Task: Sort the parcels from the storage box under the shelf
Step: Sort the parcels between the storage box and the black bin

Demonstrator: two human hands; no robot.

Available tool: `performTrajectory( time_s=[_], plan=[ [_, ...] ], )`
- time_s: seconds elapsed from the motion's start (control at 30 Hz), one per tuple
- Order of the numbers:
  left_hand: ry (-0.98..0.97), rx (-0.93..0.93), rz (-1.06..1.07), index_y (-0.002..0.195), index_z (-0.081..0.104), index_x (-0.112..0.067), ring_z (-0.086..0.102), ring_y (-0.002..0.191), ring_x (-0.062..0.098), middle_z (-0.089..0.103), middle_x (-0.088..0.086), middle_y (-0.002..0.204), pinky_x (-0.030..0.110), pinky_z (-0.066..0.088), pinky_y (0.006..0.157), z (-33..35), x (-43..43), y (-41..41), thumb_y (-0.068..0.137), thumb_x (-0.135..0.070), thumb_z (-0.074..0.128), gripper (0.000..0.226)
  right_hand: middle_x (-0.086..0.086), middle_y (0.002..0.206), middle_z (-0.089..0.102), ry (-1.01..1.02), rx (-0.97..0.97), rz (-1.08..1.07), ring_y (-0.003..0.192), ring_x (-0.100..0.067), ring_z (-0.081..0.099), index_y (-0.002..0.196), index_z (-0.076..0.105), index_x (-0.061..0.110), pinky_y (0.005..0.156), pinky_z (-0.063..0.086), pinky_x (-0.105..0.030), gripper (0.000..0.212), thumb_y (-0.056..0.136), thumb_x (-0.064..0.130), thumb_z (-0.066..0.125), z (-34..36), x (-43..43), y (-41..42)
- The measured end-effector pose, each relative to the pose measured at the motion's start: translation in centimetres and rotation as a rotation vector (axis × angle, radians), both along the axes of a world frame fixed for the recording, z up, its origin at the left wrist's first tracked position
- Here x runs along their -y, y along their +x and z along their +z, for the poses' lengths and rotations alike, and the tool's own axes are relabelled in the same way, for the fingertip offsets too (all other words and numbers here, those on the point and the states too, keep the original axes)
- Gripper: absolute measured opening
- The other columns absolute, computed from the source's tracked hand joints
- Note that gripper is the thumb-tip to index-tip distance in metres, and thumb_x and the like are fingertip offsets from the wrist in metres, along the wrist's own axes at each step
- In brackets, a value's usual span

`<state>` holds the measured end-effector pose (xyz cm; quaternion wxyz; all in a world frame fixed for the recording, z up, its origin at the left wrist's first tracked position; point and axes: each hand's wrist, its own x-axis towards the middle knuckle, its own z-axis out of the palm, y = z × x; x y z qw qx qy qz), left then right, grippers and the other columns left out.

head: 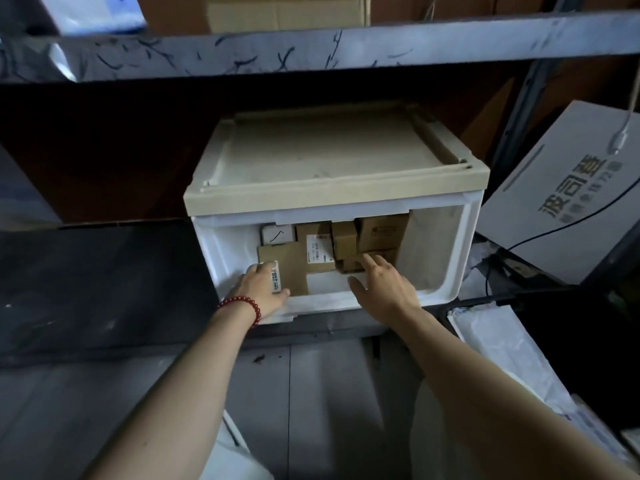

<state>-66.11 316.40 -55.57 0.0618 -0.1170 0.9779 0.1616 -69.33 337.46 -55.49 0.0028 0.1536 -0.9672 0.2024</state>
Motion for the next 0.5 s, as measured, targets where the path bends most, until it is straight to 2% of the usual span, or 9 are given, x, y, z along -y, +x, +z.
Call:
performTrajectory(
  time_s=[0.2, 0.33, 0.5],
  plan=[
    [-0.089, 0.15, -0.053, 0.152, 0.013, -0.017, 0.025, 0.14, 0.031, 0.018, 0.01, 0.156, 0.041, 0.026, 0.114, -2.5, 0.6, -3.2, 0.091, -0.046, 0.054, 0.079, -0.009, 0.134, 0.049, -0.085, 0.096, -0.028, 0.117, -0.03, 0.052, 0.135, 0.044, 0.018, 0.092, 0.045, -0.038, 0.041, 0.098, 0.034, 0.048, -3.0, 1.7, -4.2],
    [-0.157, 0.033, -0.09, 0.15, 0.018, -0.018, 0.023, 0.14, 0.03, 0.019, 0.01, 0.155, 0.04, 0.028, 0.112, -3.5, 0.7, -6.2, 0.092, -0.04, 0.055, 0.072, -0.006, 0.13, 0.053, -0.062, 0.034, -0.022, 0.112, -0.028, 0.054, 0.134, 0.044, 0.023, 0.079, 0.045, -0.035, 0.038, 0.098, 0.035, 0.046, -5.1, 3.7, -6.3],
    [-0.237, -0.07, -0.039, 0.146, 0.027, -0.01, 0.031, 0.137, 0.029, 0.032, 0.012, 0.15, 0.039, 0.026, 0.114, -5.2, 1.6, -9.5, 0.094, -0.04, 0.049, 0.064, -0.004, 0.139, 0.047, -0.046, 0.069, 0.024, 0.118, -0.028, 0.052, 0.144, 0.035, 0.029, 0.089, 0.049, -0.042, 0.047, 0.098, 0.038, 0.044, -6.9, 5.9, -9.2]
  ],
)
